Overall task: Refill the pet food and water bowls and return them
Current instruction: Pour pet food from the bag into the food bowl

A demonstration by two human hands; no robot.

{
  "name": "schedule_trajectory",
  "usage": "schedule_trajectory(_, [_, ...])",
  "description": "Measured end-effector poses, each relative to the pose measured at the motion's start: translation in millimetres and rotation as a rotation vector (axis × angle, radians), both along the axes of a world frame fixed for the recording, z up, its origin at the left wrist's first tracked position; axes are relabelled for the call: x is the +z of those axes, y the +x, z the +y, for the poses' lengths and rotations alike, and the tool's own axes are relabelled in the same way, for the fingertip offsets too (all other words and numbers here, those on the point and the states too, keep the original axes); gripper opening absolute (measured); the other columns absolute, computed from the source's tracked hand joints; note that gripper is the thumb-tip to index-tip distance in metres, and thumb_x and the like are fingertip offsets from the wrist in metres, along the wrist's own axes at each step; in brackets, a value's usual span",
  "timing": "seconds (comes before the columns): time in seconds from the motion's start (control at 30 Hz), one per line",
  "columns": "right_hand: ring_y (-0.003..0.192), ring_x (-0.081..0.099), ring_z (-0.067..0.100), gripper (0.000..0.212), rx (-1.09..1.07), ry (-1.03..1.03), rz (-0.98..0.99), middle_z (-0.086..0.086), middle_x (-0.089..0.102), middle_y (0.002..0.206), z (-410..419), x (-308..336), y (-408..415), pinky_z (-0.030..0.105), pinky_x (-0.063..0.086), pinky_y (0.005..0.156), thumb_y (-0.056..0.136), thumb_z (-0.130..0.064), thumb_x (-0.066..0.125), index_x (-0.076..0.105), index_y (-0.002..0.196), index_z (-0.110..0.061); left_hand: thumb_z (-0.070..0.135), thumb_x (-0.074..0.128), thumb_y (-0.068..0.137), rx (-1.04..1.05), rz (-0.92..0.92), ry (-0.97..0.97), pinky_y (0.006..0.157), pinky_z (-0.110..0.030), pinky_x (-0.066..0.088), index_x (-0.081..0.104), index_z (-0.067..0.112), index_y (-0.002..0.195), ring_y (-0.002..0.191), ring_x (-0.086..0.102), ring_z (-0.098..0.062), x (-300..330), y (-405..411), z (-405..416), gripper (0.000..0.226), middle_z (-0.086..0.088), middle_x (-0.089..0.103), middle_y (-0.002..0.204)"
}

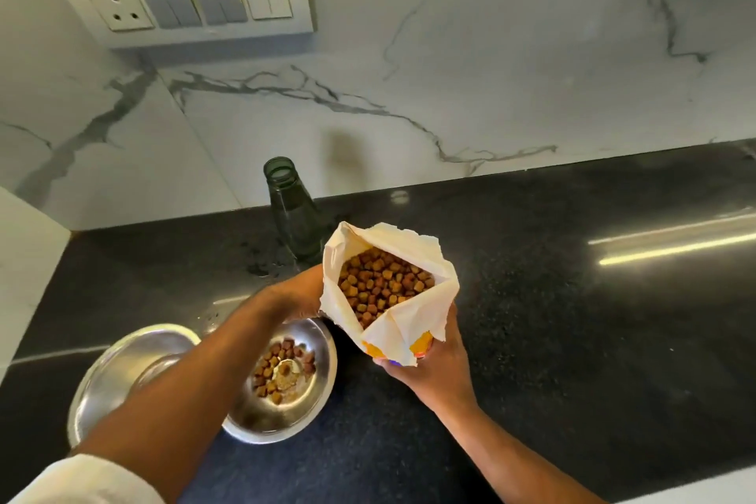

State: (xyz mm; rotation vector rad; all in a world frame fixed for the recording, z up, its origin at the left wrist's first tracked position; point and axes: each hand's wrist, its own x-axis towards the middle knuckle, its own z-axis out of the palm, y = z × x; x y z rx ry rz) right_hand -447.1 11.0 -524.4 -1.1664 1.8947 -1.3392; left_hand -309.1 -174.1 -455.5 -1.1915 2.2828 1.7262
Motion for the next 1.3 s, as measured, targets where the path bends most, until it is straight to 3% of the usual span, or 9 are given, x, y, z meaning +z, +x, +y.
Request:
schedule_trajectory(0.2, [0.132, 0.053, 0.000, 0.108, 0.069, 0.039, 0.021, -0.022, 0.053, 0.143, 10, 14, -13, 0.027, 0.052, 0.106, 0.058, -0.082, 0.080, 0.027, 0.148, -0.055, 0.004, 0.083, 0.080, 0.080, 0.071, -0.060, 0.077, -0.007, 0.051, 0.051, 0.029, 0.124, 0.094, 0.056, 0.012, 9, 12, 20, 0.059, 0.022, 0.058, 0.107])
schedule_trajectory(0.33, [0.128, 0.055, 0.002, 0.107, 0.174, 0.093, 0.102, -0.026, 0.056, 0.137, 17, 43, -22, 0.035, 0.052, 0.106, 0.052, -0.069, 0.088, 0.023, 0.137, -0.075, -0.002, 0.082, 0.081, 0.133, 0.139, -0.083, 0.096, -0.028, 0.052, 0.052, 0.033, 0.120, 0.100, 0.063, 0.011, 13, 33, 39, 0.060, 0.016, 0.061, 0.114])
schedule_trajectory(0.47, [0.123, 0.057, 0.000, 0.108, 0.254, 0.137, 0.181, -0.026, 0.059, 0.132, 21, 81, -23, 0.035, 0.055, 0.102, 0.047, -0.066, 0.090, 0.025, 0.132, -0.076, -0.021, 0.071, 0.079, 0.182, 0.254, -0.095, 0.076, -0.003, 0.049, 0.048, 0.022, 0.112, 0.089, 0.058, 0.029, 25, 53, 62, 0.059, 0.014, 0.056, 0.104])
schedule_trajectory(0.63, [0.117, 0.061, -0.001, 0.107, 0.364, 0.167, 0.329, -0.024, 0.063, 0.128, 19, 126, -16, 0.039, 0.056, 0.101, 0.049, -0.061, 0.093, 0.039, 0.140, -0.052, -0.009, 0.066, 0.089, 0.253, 0.375, -0.075, 0.086, -0.009, 0.053, 0.046, 0.034, 0.110, 0.098, 0.065, 0.005, 33, 73, 87, 0.052, 0.016, 0.058, 0.107])
schedule_trajectory(0.73, [0.117, 0.062, 0.002, 0.106, 0.443, 0.185, 0.429, -0.024, 0.065, 0.127, 16, 147, -16, 0.036, 0.055, 0.101, 0.047, -0.066, 0.092, 0.042, 0.138, -0.048, -0.006, 0.059, 0.095, 0.354, 0.427, -0.040, 0.073, -0.001, 0.051, 0.046, 0.025, 0.114, 0.088, 0.062, 0.007, 36, 77, 110, 0.038, 0.017, 0.057, 0.100])
schedule_trajectory(0.87, [0.111, 0.064, 0.000, 0.105, 0.535, 0.215, 0.511, -0.028, 0.066, 0.123, 10, 171, -20, 0.029, 0.055, 0.095, 0.048, -0.059, 0.095, 0.045, 0.139, -0.045, -0.013, 0.065, 0.091, 0.563, 0.569, 0.081, 0.097, -0.031, 0.058, 0.053, 0.011, 0.130, 0.125, 0.062, -0.033, 1, 79, 121, 0.048, -0.014, 0.065, 0.126])
schedule_trajectory(0.93, [0.109, 0.064, -0.003, 0.105, 0.580, 0.238, 0.537, -0.030, 0.065, 0.121, 7, 180, -22, 0.026, 0.054, 0.093, 0.048, -0.057, 0.096, 0.045, 0.139, -0.046, -0.020, 0.070, 0.081, 0.548, 0.671, 0.181, 0.088, -0.027, 0.060, 0.057, 0.012, 0.130, 0.125, 0.064, -0.031, 4, 74, 131, 0.060, -0.008, 0.072, 0.124])
schedule_trajectory(1.03, [0.107, 0.065, -0.003, 0.107, 0.643, 0.286, 0.583, -0.030, 0.065, 0.121, 0, 189, -27, 0.027, 0.055, 0.092, 0.046, -0.059, 0.096, 0.045, 0.139, -0.047, -0.002, 0.084, 0.074, 0.482, 0.743, 0.296, 0.096, -0.041, 0.058, 0.053, 0.011, 0.140, 0.126, 0.064, -0.032, 7, 65, 146, 0.074, -0.010, 0.070, 0.132])
schedule_trajectory(1.3, [0.108, 0.068, 0.006, 0.111, 0.818, 0.436, 0.765, -0.023, 0.066, 0.126, -28, 205, -39, 0.031, 0.057, 0.094, 0.047, -0.074, 0.089, 0.039, 0.143, -0.048, 0.000, 0.081, 0.078, 0.649, 0.791, 0.446, 0.103, -0.058, 0.052, 0.058, 0.013, 0.137, 0.123, 0.066, -0.034, -15, 36, 164, 0.065, -0.014, 0.069, 0.132])
